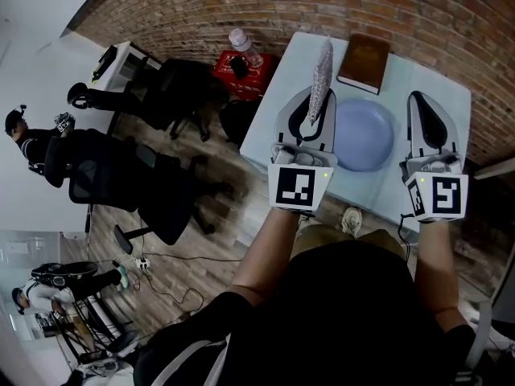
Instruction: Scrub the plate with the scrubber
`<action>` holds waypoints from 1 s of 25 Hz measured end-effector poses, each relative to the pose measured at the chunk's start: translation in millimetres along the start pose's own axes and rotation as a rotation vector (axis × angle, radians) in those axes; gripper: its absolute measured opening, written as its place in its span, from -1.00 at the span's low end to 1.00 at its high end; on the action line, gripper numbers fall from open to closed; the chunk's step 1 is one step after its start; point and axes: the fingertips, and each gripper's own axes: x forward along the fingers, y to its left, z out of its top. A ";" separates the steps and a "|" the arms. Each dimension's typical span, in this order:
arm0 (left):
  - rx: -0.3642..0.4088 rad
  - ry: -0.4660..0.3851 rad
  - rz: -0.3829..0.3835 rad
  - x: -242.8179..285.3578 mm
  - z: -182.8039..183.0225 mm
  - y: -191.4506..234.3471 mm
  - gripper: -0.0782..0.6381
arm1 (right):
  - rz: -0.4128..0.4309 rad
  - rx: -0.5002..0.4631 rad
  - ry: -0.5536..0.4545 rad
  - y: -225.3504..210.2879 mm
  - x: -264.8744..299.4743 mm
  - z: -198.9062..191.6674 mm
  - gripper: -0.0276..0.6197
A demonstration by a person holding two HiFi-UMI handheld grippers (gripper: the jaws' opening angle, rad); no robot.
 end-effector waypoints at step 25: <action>-0.063 -0.003 -0.270 64.5 -28.2 55.8 -0.56 | -0.242 -0.032 0.098 14.9 64.0 -12.4 -0.81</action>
